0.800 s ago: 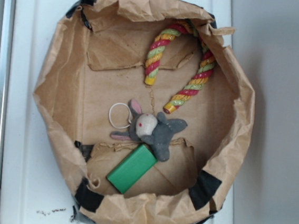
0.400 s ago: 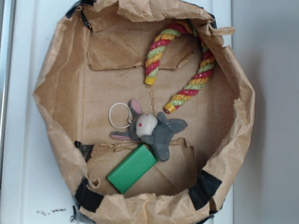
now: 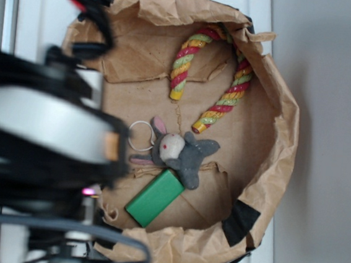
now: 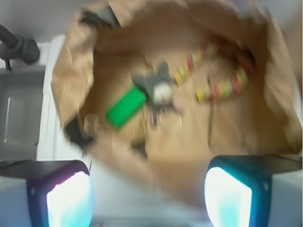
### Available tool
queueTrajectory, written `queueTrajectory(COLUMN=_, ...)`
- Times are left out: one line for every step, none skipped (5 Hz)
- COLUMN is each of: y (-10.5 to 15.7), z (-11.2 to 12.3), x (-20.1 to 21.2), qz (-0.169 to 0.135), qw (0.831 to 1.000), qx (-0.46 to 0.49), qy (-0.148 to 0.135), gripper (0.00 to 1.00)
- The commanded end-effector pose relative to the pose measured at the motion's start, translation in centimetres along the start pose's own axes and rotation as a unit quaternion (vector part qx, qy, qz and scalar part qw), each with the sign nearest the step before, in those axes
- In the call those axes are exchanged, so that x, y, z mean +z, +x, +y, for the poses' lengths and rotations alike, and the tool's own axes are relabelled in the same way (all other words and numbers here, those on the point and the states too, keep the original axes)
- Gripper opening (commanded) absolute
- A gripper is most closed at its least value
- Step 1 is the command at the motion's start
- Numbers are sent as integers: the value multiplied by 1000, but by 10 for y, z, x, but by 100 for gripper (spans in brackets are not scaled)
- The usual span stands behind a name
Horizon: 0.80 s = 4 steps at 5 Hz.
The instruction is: Grab the gray animal.
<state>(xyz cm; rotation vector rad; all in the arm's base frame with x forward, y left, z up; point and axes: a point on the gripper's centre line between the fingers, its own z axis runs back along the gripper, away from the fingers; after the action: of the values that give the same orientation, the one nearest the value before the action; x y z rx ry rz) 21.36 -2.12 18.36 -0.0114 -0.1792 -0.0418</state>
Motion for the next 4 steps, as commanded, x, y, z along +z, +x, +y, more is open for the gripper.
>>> queueTrajectory(y=5, z=4, x=9, qz=-20, qw=1000, qx=7, qy=3, gripper=100)
queueTrajectory(y=5, z=4, x=9, qz=-20, qw=1000, qx=7, qy=3, gripper=100)
queueTrajectory(y=5, z=4, x=9, qz=-20, qw=1000, qx=7, qy=3, gripper=100)
queueTrajectory(y=38, z=11, x=-25, qz=-20, qw=1000, qx=16, qy=1, gripper=100)
